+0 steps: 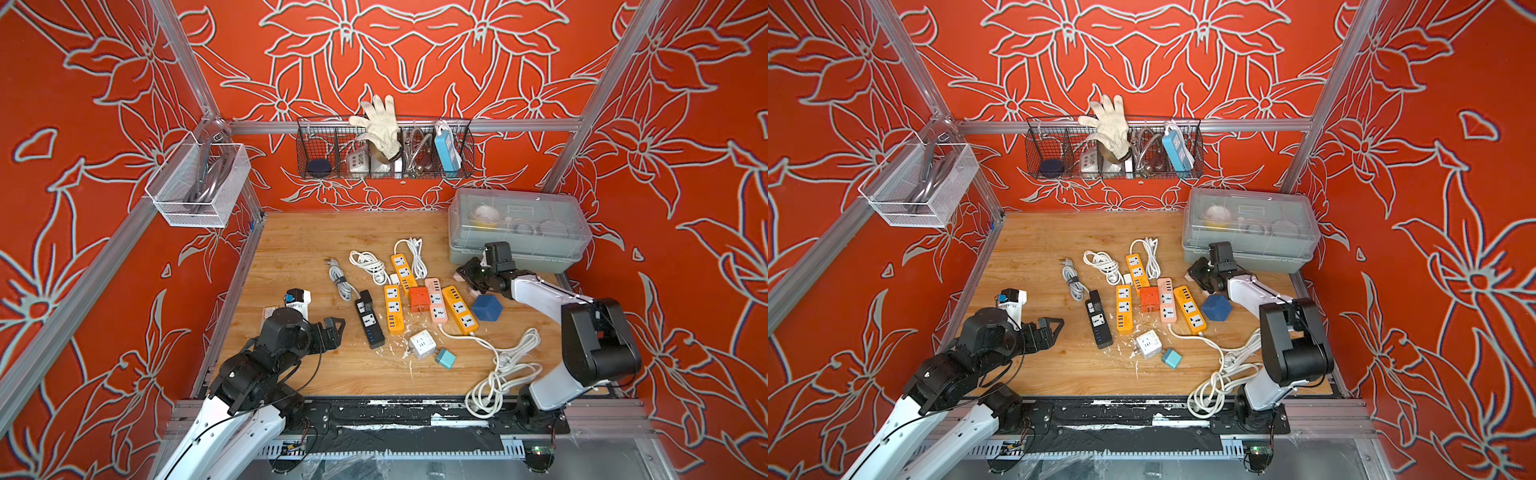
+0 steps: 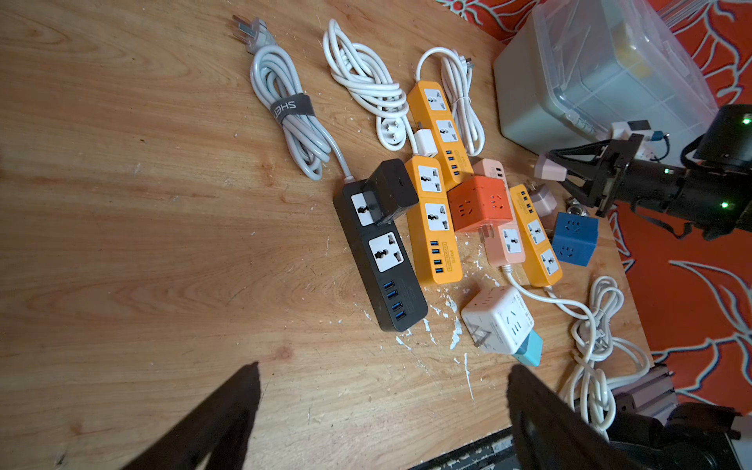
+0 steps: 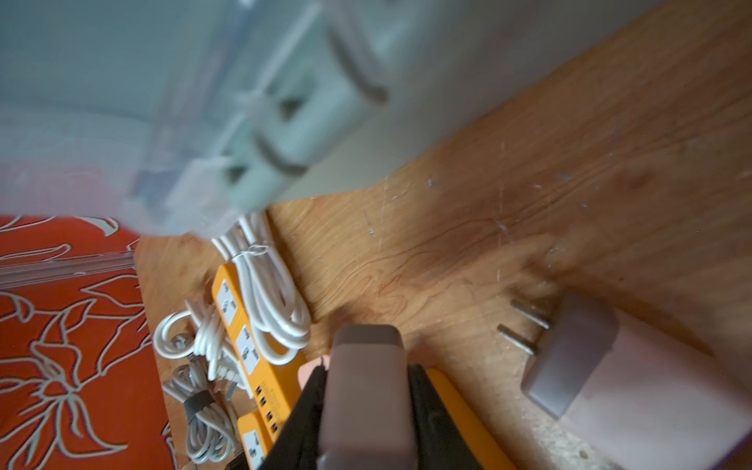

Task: Pull the plug off the socket
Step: Place the plug at the center of the board.

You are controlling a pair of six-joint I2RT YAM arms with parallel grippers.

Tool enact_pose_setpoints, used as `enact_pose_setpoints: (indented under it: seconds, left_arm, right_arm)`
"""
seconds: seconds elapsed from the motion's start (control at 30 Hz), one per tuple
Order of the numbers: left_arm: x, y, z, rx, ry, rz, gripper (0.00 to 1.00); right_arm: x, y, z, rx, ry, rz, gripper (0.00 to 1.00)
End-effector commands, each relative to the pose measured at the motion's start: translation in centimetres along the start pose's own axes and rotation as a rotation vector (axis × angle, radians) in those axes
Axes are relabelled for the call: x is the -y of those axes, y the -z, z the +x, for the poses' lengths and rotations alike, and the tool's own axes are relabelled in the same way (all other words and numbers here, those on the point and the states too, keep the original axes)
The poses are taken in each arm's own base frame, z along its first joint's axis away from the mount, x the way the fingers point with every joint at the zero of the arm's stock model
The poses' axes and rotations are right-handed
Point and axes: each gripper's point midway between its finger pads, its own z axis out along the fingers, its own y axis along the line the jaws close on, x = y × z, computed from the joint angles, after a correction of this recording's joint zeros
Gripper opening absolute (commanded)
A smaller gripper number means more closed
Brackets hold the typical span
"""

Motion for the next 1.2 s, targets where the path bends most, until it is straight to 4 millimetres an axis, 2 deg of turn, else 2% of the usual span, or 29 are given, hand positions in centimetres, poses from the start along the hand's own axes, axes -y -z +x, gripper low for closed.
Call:
enact_pose_setpoints:
  seconds: [0.0,0.13,0.27,0.33,0.5,0.63,0.77,0.9,1.07,1.17]
  left_arm:
    - [0.1,0.1,0.1,0.003,-0.004,0.013,0.94]
    - [0.1,0.0,0.1,0.001,-0.003,0.012,0.94]
    - [0.1,0.0,0.1,-0.003,-0.004,0.012,0.94]
    - [0.2,-0.1,0.1,-0.002,-0.003,0.013,0.94]
    - [0.2,-0.1,0.2,-0.005,0.000,0.015,0.94]
    - [0.2,-0.2,0.3,-0.009,0.002,0.015,0.94]
    - [0.3,-0.3,0.3,-0.010,0.004,0.021,0.94]
    - [0.3,-0.9,0.6,-0.021,0.018,0.031,0.94]
    - [0.5,-2.3,1.6,-0.060,0.064,0.053,0.93]
    - [0.5,-2.9,2.1,-0.075,0.089,0.063,0.93]
  right_arm:
    - [-0.4,-0.4,-2.1,0.057,-0.013,0.019,0.19]
    - [0.5,-1.1,-2.6,0.058,-0.027,0.056,0.22]
    - [1.0,-1.2,-3.0,0.045,-0.021,0.082,0.38]
    - [1.0,-0.9,-3.1,0.043,-0.002,0.087,0.43]
    - [0.7,0.8,-3.6,0.058,0.056,0.082,0.49]
    - [-0.1,3.2,-3.4,0.078,0.111,0.051,0.49]
    - [-2.2,6.4,-2.3,0.100,0.168,-0.085,0.49]
    - [-5.7,8.6,0.2,0.035,0.180,-0.335,0.49]
    - [-8.6,10.2,2.4,-0.040,0.075,-0.603,0.49]
    - [-10.1,10.6,3.9,-0.084,0.048,-0.687,0.49]
